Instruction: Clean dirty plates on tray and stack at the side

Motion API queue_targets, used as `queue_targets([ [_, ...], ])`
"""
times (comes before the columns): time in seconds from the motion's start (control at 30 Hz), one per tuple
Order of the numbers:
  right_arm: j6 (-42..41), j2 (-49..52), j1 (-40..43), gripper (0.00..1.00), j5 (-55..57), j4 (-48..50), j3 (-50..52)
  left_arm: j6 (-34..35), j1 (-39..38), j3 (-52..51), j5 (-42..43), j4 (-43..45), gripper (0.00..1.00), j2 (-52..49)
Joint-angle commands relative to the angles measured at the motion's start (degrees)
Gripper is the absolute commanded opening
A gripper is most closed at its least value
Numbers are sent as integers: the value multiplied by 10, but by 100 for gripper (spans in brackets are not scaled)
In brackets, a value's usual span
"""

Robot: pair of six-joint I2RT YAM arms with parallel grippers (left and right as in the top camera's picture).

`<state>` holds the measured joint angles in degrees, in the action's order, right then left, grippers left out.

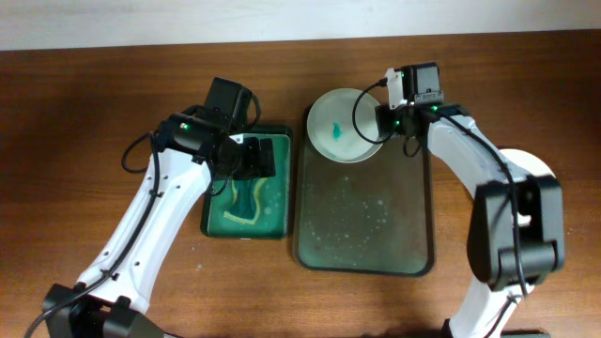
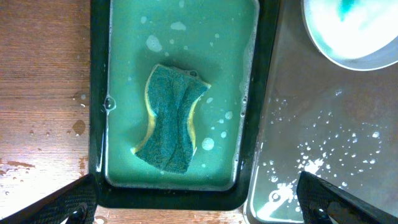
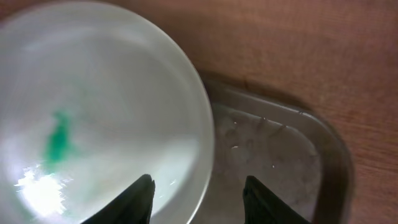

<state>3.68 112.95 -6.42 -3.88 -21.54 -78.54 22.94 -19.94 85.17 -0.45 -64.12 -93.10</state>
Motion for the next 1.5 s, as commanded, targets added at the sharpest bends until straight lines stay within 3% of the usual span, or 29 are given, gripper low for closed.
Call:
queue_targets([
  [0.0, -13, 47, 12, 41, -6, 14, -4, -1, 2, 0, 2, 0, 99, 5],
  [0.03, -36, 56, 12, 34, -9, 9, -4, -1, 1, 0, 2, 0, 99, 5],
  [0.1, -54, 59, 12, 4, -28, -5, -4, -1, 1, 0, 2, 0, 99, 5],
  [0.2, -68, 28, 13, 4, -82, -78, -5, -1, 2, 0, 2, 0, 99, 5],
  [0.4, -213, -115, 12, 4, -74, -332, -5, -1, 2, 0, 2, 0, 99, 5],
  [0.47, -242, -122, 12, 4, -53, -398, -2, -1, 1, 0, 2, 0, 99, 5],
  [0.73, -409, -121, 13, 4, -64, -265, 161, -1, 2, 0, 10, 7, 99, 5],
  [0.77, -408, -123, 13, 7, -74, -258, 159, -1, 1, 0, 11, 11, 99, 5],
  [0.8, -390, -128, 16, 32, -78, -256, 152, -1, 1, -1, 6, 11, 99, 5],
  [0.83, -353, -138, 17, 45, -77, -256, 141, -1, 1, -8, -2, 14, 100, 4],
  [0.93, -235, -188, 16, 49, -75, -272, 111, -20, 1, -59, -9, 57, 98, -8],
  [1.03, -145, -256, 16, 49, -75, -311, 106, -27, 2, -147, -11, 166, 77, -56],
  [1.1, -129, -263, 16, 49, -75, -347, 106, -32, 2, -180, -25, 239, 64, -104],
  [1.27, -129, -255, 16, 49, -75, -382, 110, -33, 2, -185, -25, 290, 0, -210],
  [1.4, -136, -255, 16, 49, -68, -365, 110, -33, 2, -139, -15, 199, 0, -186],
  [1.47, -180, -250, 16, 49, -20, -354, 110, -33, 2, -101, -1, 141, 29, -166],
])
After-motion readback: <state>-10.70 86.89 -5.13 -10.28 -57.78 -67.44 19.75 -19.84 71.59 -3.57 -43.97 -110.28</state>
